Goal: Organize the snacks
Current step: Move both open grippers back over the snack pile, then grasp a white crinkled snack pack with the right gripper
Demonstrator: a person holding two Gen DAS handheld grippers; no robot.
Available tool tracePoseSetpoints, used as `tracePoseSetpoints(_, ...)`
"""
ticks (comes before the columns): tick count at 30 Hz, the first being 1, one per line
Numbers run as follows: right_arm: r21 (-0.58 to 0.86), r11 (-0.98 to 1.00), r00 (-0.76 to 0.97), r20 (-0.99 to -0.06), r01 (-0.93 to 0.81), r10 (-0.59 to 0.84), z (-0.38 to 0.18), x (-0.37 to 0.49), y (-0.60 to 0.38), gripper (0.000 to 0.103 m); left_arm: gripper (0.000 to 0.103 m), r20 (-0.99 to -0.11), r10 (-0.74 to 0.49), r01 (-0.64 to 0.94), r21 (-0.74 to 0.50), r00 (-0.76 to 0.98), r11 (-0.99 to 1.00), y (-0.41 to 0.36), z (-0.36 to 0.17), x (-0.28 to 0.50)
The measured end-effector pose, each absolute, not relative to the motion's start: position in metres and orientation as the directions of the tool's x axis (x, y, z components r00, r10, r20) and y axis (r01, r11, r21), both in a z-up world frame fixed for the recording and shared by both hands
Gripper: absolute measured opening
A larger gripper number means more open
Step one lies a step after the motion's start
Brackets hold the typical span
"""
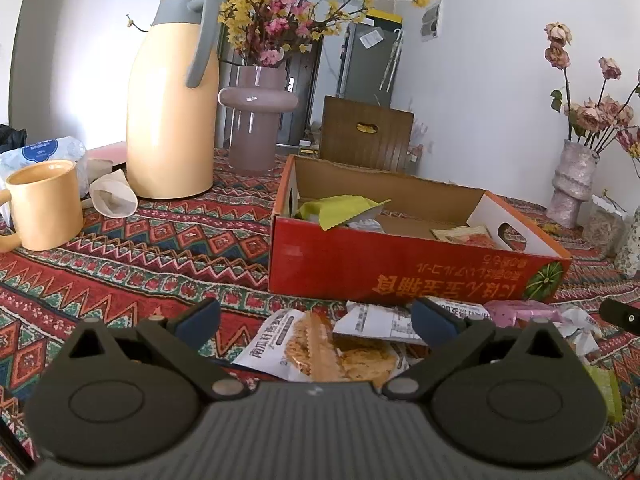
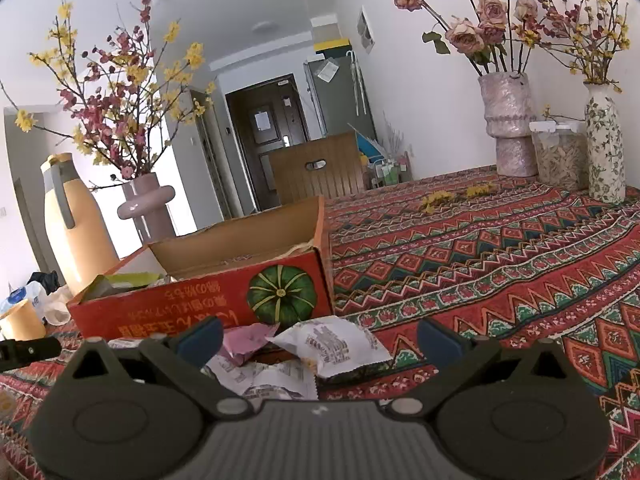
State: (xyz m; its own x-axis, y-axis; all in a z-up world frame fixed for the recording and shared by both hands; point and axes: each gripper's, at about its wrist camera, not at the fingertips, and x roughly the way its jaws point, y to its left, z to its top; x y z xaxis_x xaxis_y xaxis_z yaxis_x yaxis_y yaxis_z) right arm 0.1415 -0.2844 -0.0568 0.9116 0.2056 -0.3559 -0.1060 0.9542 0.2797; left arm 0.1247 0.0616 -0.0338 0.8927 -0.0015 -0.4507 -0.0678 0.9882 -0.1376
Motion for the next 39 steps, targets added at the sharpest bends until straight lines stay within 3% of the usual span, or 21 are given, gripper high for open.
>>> tracePoseSetpoints(25, 0.299, 0.951, 0.905, -0.382, -0.072, 0.189, -0.059, 0.145, -0.287, 0.103, 0.103, -0.506, -0.016, -0.081, -0.169, 0.862, 0.982, 0.067, -0.038, 0.134)
tracePoseSetpoints(32, 0.285, 0.957, 0.865, -0.465, -0.054, 0.188, -0.061, 0.158, -0.285, 0.103, 0.103, -0.511, -0.021, -0.079, -0.174, 0.859, 0.982, 0.067, -0.039, 0.135)
tracePoseSetpoints(39, 0.15, 0.986, 0.825, -0.547, -0.073, 0.144, -0.051, 0.182, -0.273, 0.103, 0.103, -0.515, -0.026, -0.077, -0.178, 0.857, 0.981, 0.067, -0.039, 0.136)
